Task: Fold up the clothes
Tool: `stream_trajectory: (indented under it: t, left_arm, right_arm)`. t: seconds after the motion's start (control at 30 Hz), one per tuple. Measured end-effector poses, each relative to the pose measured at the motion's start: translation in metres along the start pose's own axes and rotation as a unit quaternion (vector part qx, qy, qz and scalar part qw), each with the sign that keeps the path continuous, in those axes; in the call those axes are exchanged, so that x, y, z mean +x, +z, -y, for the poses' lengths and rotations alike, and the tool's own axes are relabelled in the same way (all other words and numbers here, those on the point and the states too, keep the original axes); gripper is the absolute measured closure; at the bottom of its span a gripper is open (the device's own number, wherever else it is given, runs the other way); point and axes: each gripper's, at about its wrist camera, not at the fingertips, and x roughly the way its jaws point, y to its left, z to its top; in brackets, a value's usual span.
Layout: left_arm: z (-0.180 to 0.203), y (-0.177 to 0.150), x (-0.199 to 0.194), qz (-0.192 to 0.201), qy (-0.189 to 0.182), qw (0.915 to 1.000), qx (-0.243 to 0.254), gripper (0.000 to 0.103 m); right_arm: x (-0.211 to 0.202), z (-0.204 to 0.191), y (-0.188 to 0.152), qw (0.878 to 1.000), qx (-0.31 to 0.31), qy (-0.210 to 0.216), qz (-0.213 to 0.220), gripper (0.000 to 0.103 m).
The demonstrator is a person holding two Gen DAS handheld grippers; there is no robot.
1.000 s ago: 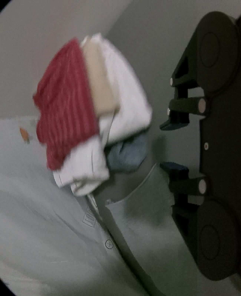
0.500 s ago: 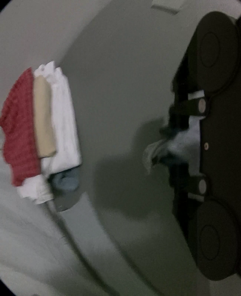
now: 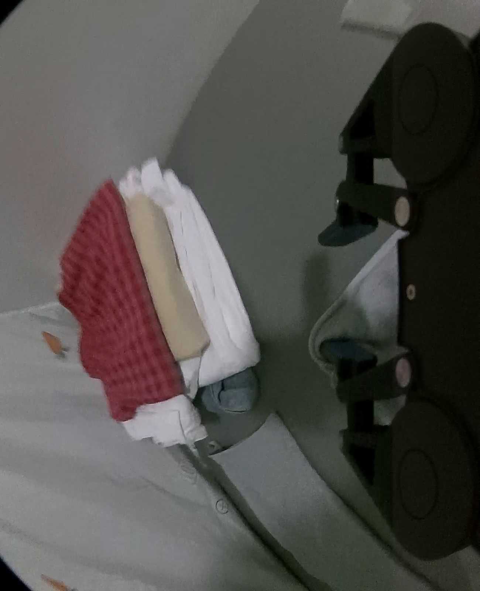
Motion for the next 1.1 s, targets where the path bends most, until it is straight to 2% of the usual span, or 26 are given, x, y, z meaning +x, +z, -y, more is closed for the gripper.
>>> stream_trajectory:
  t: [0.07, 0.13, 0.23, 0.3, 0.47, 0.57, 0.67, 0.7, 0.73, 0.77, 0.8, 0.87, 0.93, 0.97, 1.0, 1.03, 1.07, 1.1]
  left_arm:
    - [-0.008, -0.003, -0.003, -0.001, 0.005, 0.9999, -0.014, 0.0]
    - [-0.014, -0.008, -0.004, -0.006, 0.01, 0.9995, -0.028, 0.0]
    - [-0.025, -0.016, -0.004, -0.017, 0.003, 0.9986, -0.05, 0.0]
    - [-0.03, -0.022, -0.002, -0.027, 0.001, 0.9979, -0.06, 0.0]
    - [-0.039, -0.029, 0.012, -0.054, 0.001, 0.9939, -0.096, 0.0]
    - [-0.036, -0.027, 0.013, -0.052, 0.01, 0.9936, -0.1, 0.0]
    - [-0.036, -0.027, 0.012, -0.053, 0.01, 0.9939, -0.096, 0.0]
    - [-0.038, -0.028, 0.011, -0.052, 0.005, 0.9938, -0.098, 0.0]
    - [-0.04, -0.028, 0.011, -0.052, 0.0, 0.9934, -0.102, 0.0]
    - [-0.043, -0.027, 0.011, -0.052, -0.006, 0.9928, -0.108, 0.001]
    - [-0.045, -0.027, 0.011, -0.052, -0.012, 0.9921, -0.114, 0.001]
    - [-0.052, -0.024, 0.009, -0.051, -0.023, 0.9905, -0.125, 0.003]
    - [-0.057, -0.025, 0.004, -0.044, -0.029, 0.9892, -0.137, 0.004]
    - [-0.061, -0.026, 0.001, -0.042, -0.031, 0.9882, -0.144, 0.004]
    - [-0.065, -0.027, 0.001, -0.041, -0.034, 0.9867, -0.153, 0.004]
    - [-0.069, -0.029, 0.0, -0.042, -0.037, 0.9851, -0.162, 0.004]
    - [-0.072, -0.029, 0.0, -0.045, -0.041, 0.9836, -0.17, 0.004]
    - [-0.075, -0.03, 0.001, -0.05, -0.041, 0.9829, -0.173, 0.004]
  right_arm:
    - [-0.027, 0.015, -0.016, 1.0, 0.027, -0.005, 0.006, 0.046]
    - [-0.051, 0.034, -0.035, 0.996, 0.085, -0.003, 0.012, 0.046]
    - [-0.083, 0.072, -0.067, 0.978, 0.206, 0.02, 0.018, 0.047]
    - [-0.094, 0.089, -0.086, 0.966, 0.258, 0.023, 0.019, 0.048]
    - [-0.088, 0.099, -0.109, 0.952, 0.3, 0.049, -0.019, 0.065]
    - [-0.076, 0.09, -0.115, 0.945, 0.317, 0.069, -0.044, 0.066]
    - [-0.061, 0.076, -0.118, 0.943, 0.322, 0.058, -0.062, 0.067]
    - [-0.06, 0.073, -0.116, 0.944, 0.32, 0.056, -0.057, 0.069]
    - [-0.055, 0.071, -0.112, 0.943, 0.322, 0.061, -0.063, 0.093]
    - [-0.053, 0.069, -0.108, 0.942, 0.322, 0.069, -0.067, 0.102]
    - [-0.057, 0.066, -0.1, 0.943, 0.317, 0.088, -0.056, 0.102]
    - [-0.083, 0.062, -0.08, 0.945, 0.291, 0.15, 0.013, 0.102]
    - [-0.112, 0.072, -0.071, 0.928, 0.307, 0.2, 0.07, 0.103]
    - [-0.122, 0.078, -0.071, 0.926, 0.316, 0.192, 0.078, 0.103]
    - [-0.124, 0.081, -0.074, 0.936, 0.303, 0.166, 0.073, 0.103]
    - [-0.12, 0.081, -0.08, 0.952, 0.274, 0.129, 0.054, 0.103]
    - [-0.11, 0.08, -0.086, 0.965, 0.247, 0.091, 0.019, 0.102]
    - [-0.099, 0.08, -0.094, 0.97, 0.235, 0.064, -0.019, 0.102]
